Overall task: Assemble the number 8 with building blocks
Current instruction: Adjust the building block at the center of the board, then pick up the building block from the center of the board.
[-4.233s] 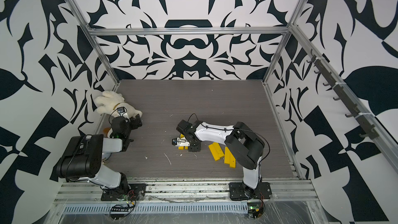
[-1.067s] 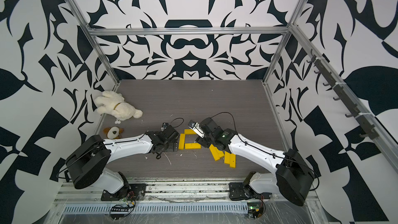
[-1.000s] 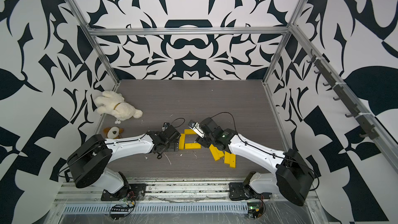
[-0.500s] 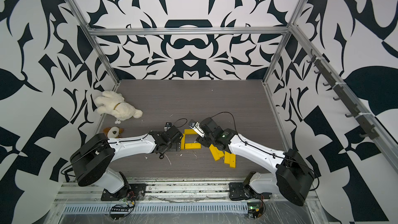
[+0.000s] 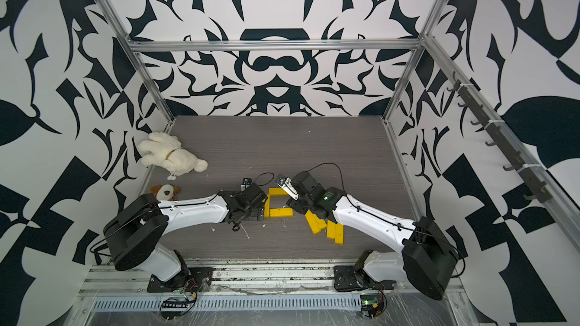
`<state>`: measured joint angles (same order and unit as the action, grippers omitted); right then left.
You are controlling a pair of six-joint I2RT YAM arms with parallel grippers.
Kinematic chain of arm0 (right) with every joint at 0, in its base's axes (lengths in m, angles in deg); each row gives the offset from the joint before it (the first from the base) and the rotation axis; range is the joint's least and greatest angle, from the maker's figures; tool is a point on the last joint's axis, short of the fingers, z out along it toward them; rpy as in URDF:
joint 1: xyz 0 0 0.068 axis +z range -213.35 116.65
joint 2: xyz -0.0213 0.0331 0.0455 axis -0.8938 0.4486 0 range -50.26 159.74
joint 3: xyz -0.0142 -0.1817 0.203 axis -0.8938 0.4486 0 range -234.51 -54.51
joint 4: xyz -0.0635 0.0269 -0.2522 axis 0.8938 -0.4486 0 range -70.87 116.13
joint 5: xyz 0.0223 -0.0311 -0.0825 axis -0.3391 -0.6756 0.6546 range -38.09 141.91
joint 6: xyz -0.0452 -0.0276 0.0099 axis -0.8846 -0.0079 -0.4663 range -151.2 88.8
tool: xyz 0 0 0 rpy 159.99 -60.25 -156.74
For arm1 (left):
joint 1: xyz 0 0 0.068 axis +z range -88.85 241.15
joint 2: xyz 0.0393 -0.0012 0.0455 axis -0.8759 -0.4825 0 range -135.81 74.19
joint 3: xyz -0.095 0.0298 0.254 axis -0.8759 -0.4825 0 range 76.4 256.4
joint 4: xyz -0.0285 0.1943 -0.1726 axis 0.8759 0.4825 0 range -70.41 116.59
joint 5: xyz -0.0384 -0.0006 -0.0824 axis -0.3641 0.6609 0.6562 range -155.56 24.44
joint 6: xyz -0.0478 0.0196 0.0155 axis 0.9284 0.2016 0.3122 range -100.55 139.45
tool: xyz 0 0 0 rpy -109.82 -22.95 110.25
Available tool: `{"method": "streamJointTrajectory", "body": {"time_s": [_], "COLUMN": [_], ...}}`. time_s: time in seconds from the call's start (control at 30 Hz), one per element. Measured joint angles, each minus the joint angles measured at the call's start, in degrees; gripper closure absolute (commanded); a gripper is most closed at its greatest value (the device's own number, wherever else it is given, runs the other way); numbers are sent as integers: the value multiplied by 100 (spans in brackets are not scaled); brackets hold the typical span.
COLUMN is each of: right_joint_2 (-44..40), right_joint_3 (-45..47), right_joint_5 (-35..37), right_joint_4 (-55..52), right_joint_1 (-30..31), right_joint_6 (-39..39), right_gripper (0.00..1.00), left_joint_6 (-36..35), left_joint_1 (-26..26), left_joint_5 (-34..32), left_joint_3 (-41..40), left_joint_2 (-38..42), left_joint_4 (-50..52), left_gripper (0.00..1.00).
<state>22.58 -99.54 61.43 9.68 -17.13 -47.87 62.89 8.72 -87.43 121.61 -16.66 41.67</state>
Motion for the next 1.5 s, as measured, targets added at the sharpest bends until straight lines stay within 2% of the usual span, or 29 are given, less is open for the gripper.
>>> {"method": "streamJointTrajectory", "body": {"time_s": [0.33,0.43,0.57,0.73,0.9,1.1,1.3,1.5], "right_joint_2": [-13,-87,-236,-184,240,914,876,885], "right_joint_3": [0,-13,-315,-1185,-1392,-1818,-1296,-673], "right_joint_5": [2,50,168,-361,-1150,-1720,-1740,-1692], "right_joint_4": [-129,-431,-1182,-2435,-3176,-3648,-3694,-3672], "right_joint_1": [0,0,-2,-22,39,-83,-151,-151], "right_joint_6": [0,22,190,881,1641,2581,3259,3630], "right_gripper": [29,26,31,46,46,46,46,45], "left_joint_6": [7,7,2,-234,-824,-1543,-1878,-1934], "left_joint_1": [0,-4,-4,149,820,1327,1593,1641], "left_joint_5": [-11,-109,-393,-881,-1108,-1191,-1130,-1056], "left_joint_3": [11,11,35,459,776,874,866,811], "left_joint_2": [-11,55,568,1617,2286,2446,2553,2555], "left_joint_4": [13,160,645,1056,1047,1047,962,901], "left_gripper": [1,1,1,1,1,1,1,1]}}
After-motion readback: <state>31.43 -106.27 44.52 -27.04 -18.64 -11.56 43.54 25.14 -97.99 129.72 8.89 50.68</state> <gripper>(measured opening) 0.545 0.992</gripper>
